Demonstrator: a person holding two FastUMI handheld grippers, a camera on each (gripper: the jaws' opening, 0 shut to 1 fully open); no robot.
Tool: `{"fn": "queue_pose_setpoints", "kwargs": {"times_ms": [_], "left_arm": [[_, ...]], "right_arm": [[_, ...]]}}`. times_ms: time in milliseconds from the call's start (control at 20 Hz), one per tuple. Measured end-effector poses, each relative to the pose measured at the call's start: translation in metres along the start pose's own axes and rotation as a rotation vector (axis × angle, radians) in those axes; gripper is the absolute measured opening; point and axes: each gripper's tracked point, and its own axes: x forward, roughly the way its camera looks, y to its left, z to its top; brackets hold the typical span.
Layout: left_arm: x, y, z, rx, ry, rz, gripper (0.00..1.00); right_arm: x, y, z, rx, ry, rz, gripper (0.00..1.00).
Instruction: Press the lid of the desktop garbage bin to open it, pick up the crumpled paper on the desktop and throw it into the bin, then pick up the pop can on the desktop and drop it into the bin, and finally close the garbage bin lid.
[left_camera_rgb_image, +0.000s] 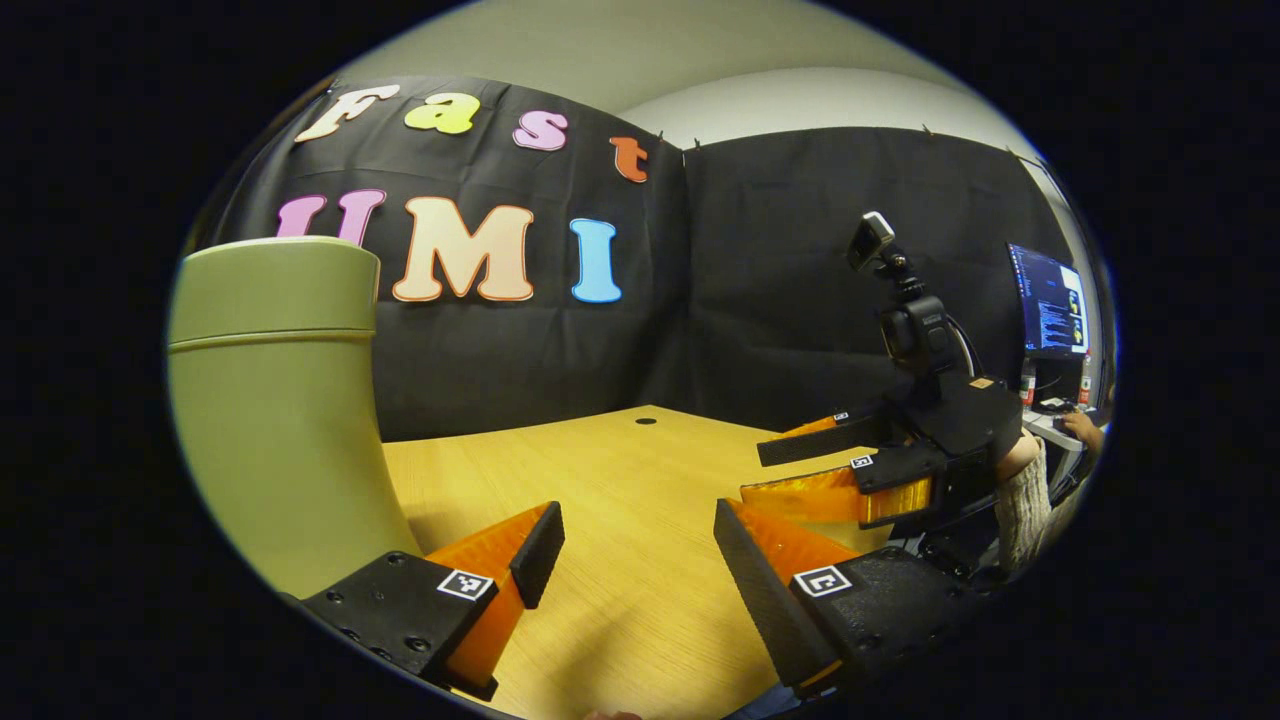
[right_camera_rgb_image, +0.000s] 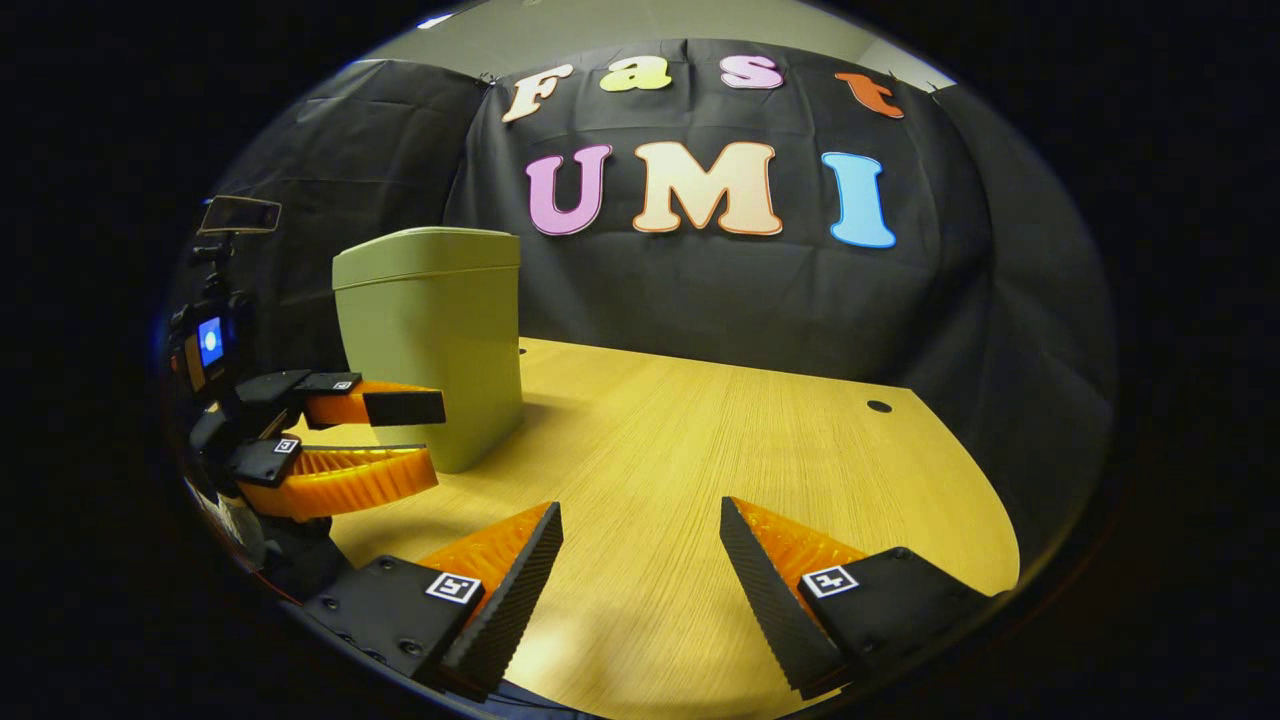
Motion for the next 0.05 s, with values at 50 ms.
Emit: {"fn": "queue_pose_setpoints", "kwargs": {"times_ms": [50], "left_arm": [[0.0004,0.0006,-0.0006,-0.001,0.001,0.002,0.93]], "right_arm": [[-0.0008,-0.0002,0.0,-0.002,0.002,-0.001,1.0]]}}
